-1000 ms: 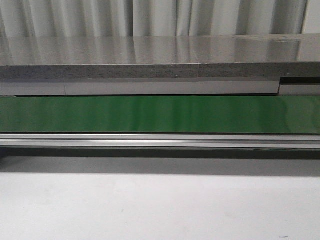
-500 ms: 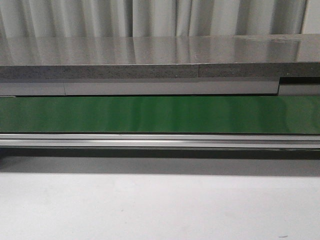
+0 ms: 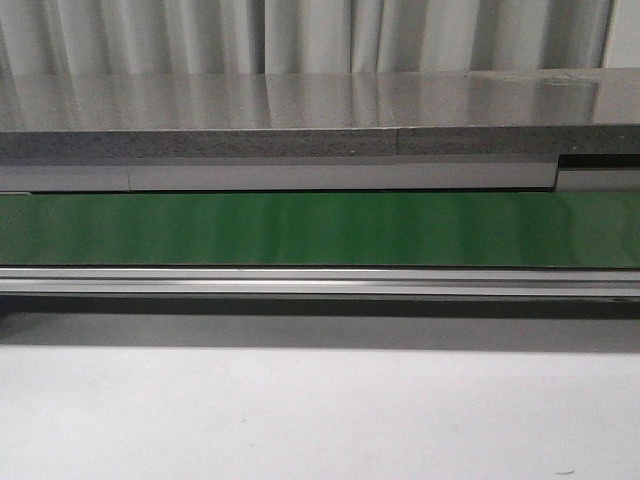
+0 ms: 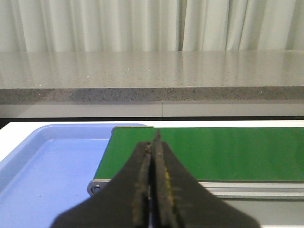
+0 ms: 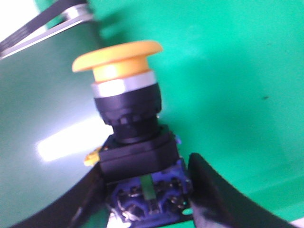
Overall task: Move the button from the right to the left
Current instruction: 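Lift the button and set it on the conveyor belt with the right gripper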
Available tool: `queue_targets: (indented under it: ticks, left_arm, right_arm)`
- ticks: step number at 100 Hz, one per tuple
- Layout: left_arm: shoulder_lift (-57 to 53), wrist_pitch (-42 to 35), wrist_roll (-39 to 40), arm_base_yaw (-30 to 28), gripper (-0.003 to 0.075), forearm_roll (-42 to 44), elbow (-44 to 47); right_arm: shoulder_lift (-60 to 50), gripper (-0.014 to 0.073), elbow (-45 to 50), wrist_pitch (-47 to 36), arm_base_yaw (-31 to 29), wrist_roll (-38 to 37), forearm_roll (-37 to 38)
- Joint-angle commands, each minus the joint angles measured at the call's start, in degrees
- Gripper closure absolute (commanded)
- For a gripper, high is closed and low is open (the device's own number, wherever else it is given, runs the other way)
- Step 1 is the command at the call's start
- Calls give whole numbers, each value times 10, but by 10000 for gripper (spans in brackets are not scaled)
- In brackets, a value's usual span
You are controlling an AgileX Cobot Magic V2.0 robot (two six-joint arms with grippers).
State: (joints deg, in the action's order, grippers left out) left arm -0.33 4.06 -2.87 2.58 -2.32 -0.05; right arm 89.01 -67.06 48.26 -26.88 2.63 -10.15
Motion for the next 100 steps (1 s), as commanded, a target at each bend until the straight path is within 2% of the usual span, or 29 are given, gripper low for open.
queue_targets:
  ticks: [1,18,40,50,69,74,89,100]
  left_arm:
    - [-17,-47,6,5,741,-2,26]
    - [-17,-47,6,5,741,-2,26]
    - [-17,-47,6,5,741,-2,26]
    - [-17,-47,6,5,741,-2,26]
    - [-17,-47,6,5,741,-2,26]
    - [-17,-47,6,5,741,-2,26]
    - [-17,-47,6,5,741,-2,26]
    - [-17,-47,6,5,741,-2,26]
  right_arm:
    - [-31,460,-14,14,28,-11,-12]
    - [-27,460,-7,15,99,-26,-15]
    - [2,452,-7,-8,122,-30,-18]
    - [14,365,-7,-16,122,-30,-19]
    - [24,35,-7,-30,122,-30,-19]
    - [23,-20,-7,-31,122,-30,-19]
    - [11,-41,-7,-22,129,-26,-19]
    - [-14,-41,-7,-20,149,20,-18]
